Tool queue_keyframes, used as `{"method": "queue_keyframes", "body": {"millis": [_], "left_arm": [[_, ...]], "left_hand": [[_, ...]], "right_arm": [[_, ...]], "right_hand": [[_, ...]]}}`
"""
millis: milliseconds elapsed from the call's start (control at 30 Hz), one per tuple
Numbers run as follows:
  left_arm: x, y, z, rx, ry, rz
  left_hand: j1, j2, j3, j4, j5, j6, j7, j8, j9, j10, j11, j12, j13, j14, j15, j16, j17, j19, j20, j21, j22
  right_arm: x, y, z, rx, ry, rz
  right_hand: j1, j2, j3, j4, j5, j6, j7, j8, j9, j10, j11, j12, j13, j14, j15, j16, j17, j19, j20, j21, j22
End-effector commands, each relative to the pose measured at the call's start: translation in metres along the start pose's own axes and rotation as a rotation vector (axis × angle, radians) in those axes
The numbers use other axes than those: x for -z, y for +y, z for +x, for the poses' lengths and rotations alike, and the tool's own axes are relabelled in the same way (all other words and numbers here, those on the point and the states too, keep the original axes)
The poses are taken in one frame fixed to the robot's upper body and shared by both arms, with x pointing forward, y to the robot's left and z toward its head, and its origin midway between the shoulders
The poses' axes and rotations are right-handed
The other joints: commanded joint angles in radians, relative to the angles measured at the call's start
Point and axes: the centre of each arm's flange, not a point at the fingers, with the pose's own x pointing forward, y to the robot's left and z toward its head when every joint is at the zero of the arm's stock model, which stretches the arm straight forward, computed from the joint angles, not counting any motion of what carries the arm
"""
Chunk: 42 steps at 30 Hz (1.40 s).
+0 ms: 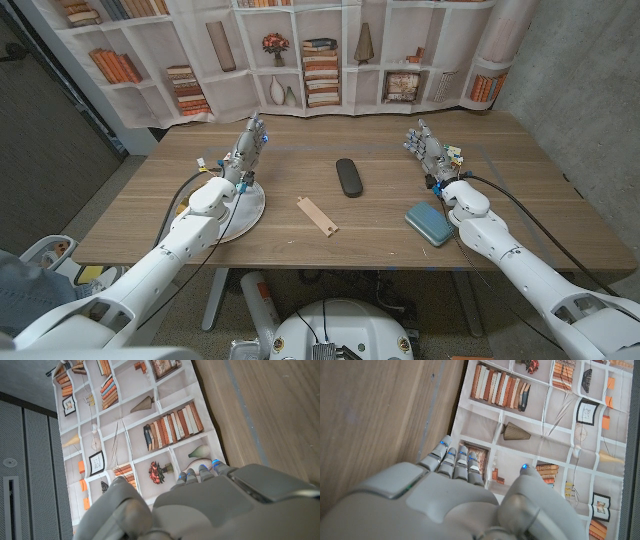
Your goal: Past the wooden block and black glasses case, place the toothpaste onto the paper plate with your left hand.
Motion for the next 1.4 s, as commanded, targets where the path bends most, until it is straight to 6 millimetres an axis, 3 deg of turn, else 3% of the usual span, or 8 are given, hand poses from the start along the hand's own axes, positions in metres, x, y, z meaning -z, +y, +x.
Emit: {"method": "queue_keyframes", "body": {"millis": [33, 933, 1400], "left_arm": [[-0.011, 0.011, -0.007, -0.008, -0.036, 0.023], [-0.013, 0.035, -0.038, -0.049, -0.069, 0.072], [-0.02, 0.051, -0.048, -0.122, -0.09, 0.184]], "left_hand": [[0.021, 0.003, 0.0, -0.005, 0.006, -0.058, -0.009, 0.007, 0.002, -0.024, -0.007, 0.011, 0.003, -0.085, -0.009, 0.009, 0.003, -0.116, -0.008, 0.005, 0.005], [0.048, 0.011, 0.0, -0.019, 0.011, -0.007, -0.018, 0.016, 0.002, 0.024, -0.014, 0.019, 0.003, -0.036, -0.018, 0.014, 0.002, -0.077, -0.006, 0.014, 0.004], [0.065, 0.017, 0.0, -0.027, 0.014, 0.019, -0.025, 0.019, 0.002, 0.052, -0.021, 0.023, 0.003, -0.009, -0.024, 0.014, 0.002, -0.063, -0.007, 0.015, 0.005]], "right_arm": [[-0.001, 0.004, 0.004, -0.001, -0.011, -0.006], [-0.002, 0.017, 0.005, -0.012, -0.018, -0.01], [0.001, 0.021, 0.007, -0.01, -0.018, -0.006]], "right_hand": [[0.011, 0.001, 0.005, -0.006, -0.001, 0.011, -0.001, 0.003, 0.005, 0.009, 0.004, 0.009, 0.004, 0.007, 0.001, 0.005, 0.003, 0.01, 0.004, -0.004, 0.003], [0.016, 0.003, 0.004, -0.011, -0.006, 0.02, -0.003, 0.006, 0.005, 0.02, 0.003, 0.013, 0.004, 0.013, -0.005, 0.006, 0.003, 0.013, 0.004, -0.015, 0.004], [0.017, 0.005, 0.003, -0.013, -0.008, 0.022, -0.005, 0.006, 0.005, 0.022, 0.001, 0.014, 0.005, 0.016, -0.005, 0.006, 0.003, 0.015, 0.005, -0.02, 0.004]]}}
